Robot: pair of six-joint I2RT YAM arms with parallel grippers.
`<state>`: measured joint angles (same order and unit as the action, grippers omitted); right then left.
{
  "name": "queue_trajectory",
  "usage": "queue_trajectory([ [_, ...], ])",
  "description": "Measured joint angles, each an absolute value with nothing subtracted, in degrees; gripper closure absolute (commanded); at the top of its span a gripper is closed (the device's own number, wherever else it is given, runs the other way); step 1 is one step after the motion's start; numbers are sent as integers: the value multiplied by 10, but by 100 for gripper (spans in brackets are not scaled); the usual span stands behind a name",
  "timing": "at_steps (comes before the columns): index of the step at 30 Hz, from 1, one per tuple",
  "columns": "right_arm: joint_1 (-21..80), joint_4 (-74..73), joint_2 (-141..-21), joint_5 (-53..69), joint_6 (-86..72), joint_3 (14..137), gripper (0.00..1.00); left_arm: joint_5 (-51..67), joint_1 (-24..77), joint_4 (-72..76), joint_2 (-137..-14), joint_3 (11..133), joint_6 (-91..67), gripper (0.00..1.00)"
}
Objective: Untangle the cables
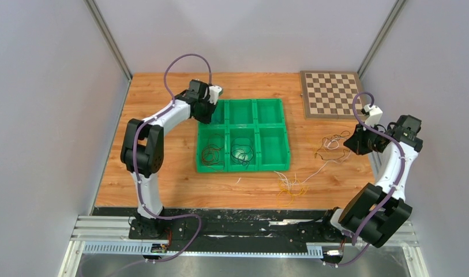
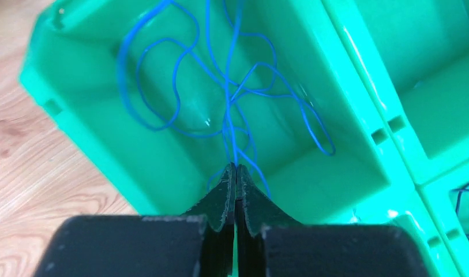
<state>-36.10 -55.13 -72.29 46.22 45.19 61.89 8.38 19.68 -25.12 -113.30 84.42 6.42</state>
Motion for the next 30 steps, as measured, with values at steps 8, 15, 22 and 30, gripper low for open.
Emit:
queue_trajectory([
  [8,-361,-555,-731,473,453,622,100,104,193,-310,-1050,861,84,100],
  [15,-361,-555,-731,484,456,622,100,111,193,-361,-994,921,109,100],
  [22,-361,-555,-729,489,458,622,100,131,192,-405,-1013,932,125,100],
  [30,-361,-560,-710,489,457,622,100,135,192,-407,-1131,963,128,100],
])
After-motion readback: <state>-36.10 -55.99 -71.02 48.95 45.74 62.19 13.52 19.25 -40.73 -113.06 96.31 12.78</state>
